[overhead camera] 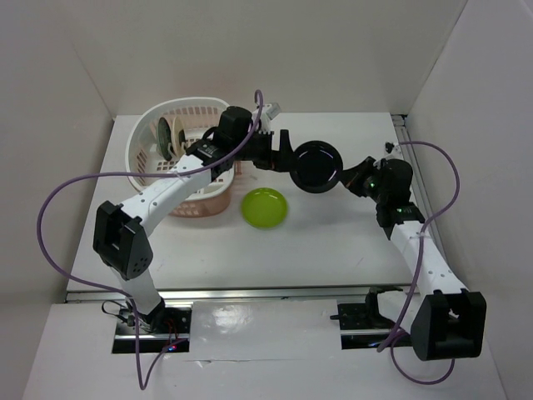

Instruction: Load the plates into the dish rack

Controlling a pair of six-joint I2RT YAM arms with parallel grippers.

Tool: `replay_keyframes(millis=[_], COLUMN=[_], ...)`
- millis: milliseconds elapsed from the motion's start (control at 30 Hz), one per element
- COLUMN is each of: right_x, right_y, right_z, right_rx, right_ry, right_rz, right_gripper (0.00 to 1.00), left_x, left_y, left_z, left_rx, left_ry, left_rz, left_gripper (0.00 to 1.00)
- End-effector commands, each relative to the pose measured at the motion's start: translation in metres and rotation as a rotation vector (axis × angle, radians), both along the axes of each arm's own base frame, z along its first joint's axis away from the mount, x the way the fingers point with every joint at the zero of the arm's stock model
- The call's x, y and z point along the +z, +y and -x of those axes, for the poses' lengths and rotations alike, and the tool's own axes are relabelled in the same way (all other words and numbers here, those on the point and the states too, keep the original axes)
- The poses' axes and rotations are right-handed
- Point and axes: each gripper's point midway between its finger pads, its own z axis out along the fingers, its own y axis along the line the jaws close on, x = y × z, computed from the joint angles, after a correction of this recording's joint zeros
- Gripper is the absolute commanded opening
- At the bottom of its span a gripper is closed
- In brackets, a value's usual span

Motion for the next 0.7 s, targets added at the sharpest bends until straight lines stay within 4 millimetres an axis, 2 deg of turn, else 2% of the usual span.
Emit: replay_keyframes(millis=[0,133,233,300,367,400,467,500,533,600,633,667], right_x=[0.048,0.065,0.071,0.073,0.073,0.074,0.074,0.074,0.074,0.075,0.072,0.069], right_y=[0.022,0.031,0.042,0.053,0.057,0.061,0.06,0.061,0.061,0.06,0.057,0.056], right_z=[0.005,0.008,0.014,0.016,0.017,0.017,0.016,0.016,0.016,0.014,0.013,0.009], right_rx=[0.141,0.204,0.271,0.332,0.343,0.355,0.347,0.344,0.344,0.332,0.314,0.305], right_ry=[-0.18,-0.233,-0.262,-0.274,-0.274,-0.274,-0.274,-0.274,-0.274,-0.271,-0.257,-0.251], right_rz=[-0.015,-0.02,-0.033,-0.055,-0.056,-0.058,-0.056,-0.054,-0.054,-0.052,-0.049,-0.038], right_gripper=[0.0,0.0,0.0,0.0,0.0,0.0,0.0,0.0,0.0,0.0,0.05,0.53], left_x=[0.011,-0.002,-0.003,-0.003,-0.003,-0.003,-0.001,-0.001,-0.001,-0.003,-0.003,-0.003], left_y=[0.002,0.009,0.01,0.01,0.01,0.009,0.009,0.009,0.009,0.009,0.009,0.009], left_z=[-0.012,-0.014,-0.016,-0.016,-0.016,-0.015,-0.016,-0.016,-0.016,-0.015,-0.014,-0.014], left_rx=[0.021,0.047,0.056,0.056,0.056,0.048,0.048,0.048,0.048,0.048,0.048,0.048], left_ry=[-0.073,-0.074,-0.085,-0.085,-0.085,-0.083,-0.09,-0.09,-0.09,-0.083,-0.083,-0.083], left_rz=[-0.015,-0.057,-0.066,-0.066,-0.066,-0.063,-0.057,-0.057,-0.057,-0.063,-0.063,-0.063], left_gripper=[0.99,0.99,0.98,0.87,0.76,0.62,0.42,0.28,0.08,0.0,0.0,0.0])
